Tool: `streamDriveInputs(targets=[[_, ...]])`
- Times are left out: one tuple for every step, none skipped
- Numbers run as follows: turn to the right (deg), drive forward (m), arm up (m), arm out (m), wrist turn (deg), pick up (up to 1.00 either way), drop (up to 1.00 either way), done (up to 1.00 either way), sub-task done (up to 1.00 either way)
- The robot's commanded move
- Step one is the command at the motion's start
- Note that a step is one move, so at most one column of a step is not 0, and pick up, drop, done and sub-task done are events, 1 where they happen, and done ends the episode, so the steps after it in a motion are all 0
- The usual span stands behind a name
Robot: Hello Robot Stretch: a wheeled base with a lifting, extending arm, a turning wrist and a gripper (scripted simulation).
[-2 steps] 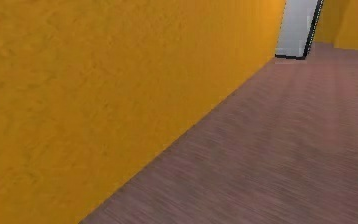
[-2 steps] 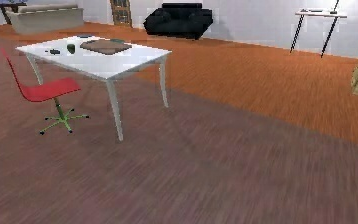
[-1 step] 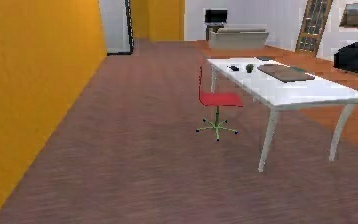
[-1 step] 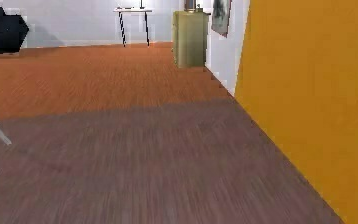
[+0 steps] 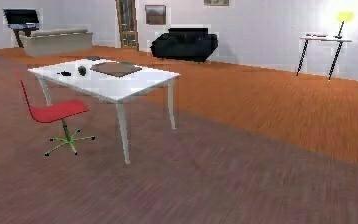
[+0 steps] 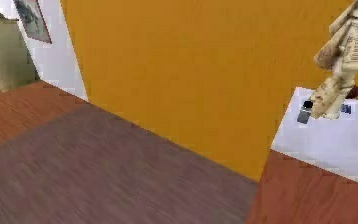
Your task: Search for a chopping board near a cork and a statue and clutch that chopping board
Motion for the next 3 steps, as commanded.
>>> streamDriveInputs(targets=[[45.0,0.00,0.00,0.00,0.0,0.00,0.00,0.00,0.00],[21.0,0.00,0.00,0.00,0.0,0.00,0.00,0.00,0.00],[45.0,0.00,0.00,0.00,0.0,0.00,0.00,0.00,0.00]])
